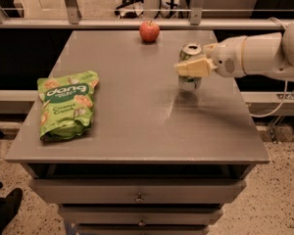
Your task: Move 7up can near green rice chip bag
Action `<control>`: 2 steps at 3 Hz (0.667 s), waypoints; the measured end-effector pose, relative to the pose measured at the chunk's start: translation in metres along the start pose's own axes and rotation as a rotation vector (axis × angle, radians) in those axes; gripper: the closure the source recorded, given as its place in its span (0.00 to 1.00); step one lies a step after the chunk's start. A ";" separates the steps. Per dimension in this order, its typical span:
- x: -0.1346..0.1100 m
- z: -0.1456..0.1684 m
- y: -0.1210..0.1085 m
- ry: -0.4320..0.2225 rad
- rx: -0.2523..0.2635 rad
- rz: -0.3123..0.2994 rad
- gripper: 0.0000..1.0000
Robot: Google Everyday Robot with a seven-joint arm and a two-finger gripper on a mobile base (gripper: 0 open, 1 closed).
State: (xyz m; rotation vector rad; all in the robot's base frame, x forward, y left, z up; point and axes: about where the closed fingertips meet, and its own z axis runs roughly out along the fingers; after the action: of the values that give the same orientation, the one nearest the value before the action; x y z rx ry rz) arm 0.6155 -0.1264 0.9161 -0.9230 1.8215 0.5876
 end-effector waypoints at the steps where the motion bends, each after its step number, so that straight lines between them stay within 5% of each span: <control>1: -0.031 -0.010 -0.013 -0.037 0.022 -0.016 0.97; 2: -0.040 -0.013 -0.017 -0.049 0.028 -0.023 1.00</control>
Offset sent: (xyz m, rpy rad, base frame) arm 0.0125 -0.0048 0.0323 0.0161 -0.0413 -0.0127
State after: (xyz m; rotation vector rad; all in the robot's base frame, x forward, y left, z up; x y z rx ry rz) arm 0.6312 -0.1324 0.9579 -0.9016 1.7693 0.5643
